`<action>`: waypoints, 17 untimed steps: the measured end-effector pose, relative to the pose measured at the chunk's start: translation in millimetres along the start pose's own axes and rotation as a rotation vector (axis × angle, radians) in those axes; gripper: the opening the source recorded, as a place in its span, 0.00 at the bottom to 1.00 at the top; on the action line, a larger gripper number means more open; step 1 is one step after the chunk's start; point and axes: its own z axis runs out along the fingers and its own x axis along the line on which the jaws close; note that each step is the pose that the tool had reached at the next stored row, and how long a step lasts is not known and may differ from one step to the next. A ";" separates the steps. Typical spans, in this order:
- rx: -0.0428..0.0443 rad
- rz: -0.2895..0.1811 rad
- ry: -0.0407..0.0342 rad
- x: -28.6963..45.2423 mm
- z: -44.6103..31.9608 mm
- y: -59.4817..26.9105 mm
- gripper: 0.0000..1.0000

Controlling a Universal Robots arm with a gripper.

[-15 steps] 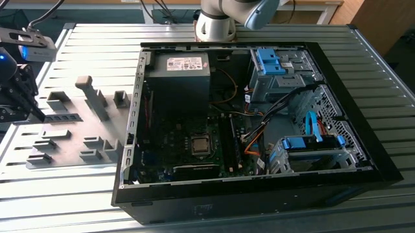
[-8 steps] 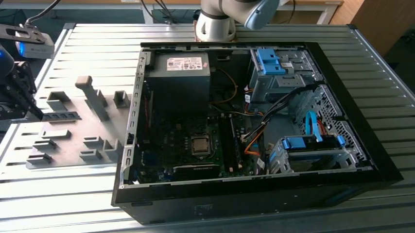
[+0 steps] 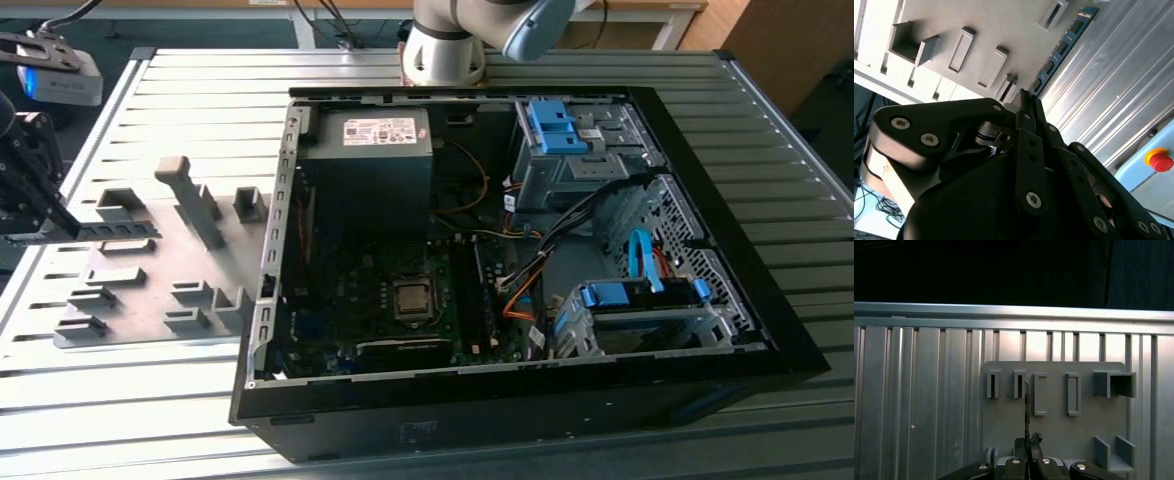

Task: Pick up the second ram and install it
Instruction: 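Pick up the second ram and move it above second insertion slot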

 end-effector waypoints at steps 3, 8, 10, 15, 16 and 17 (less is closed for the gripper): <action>0.0003 0.000 0.0000 -0.2 -5.5 0.1 0.14; 0.0003 0.000 0.0001 -0.4 -14.9 0.3 0.14; 0.0003 0.000 0.0000 -0.5 -18.6 0.3 0.14; 0.0004 0.000 0.0000 -0.7 -28.3 0.4 0.14; 0.0003 0.000 0.0000 -0.8 -30.3 0.5 0.14; 0.0003 0.000 0.0001 -0.8 -32.2 0.5 0.14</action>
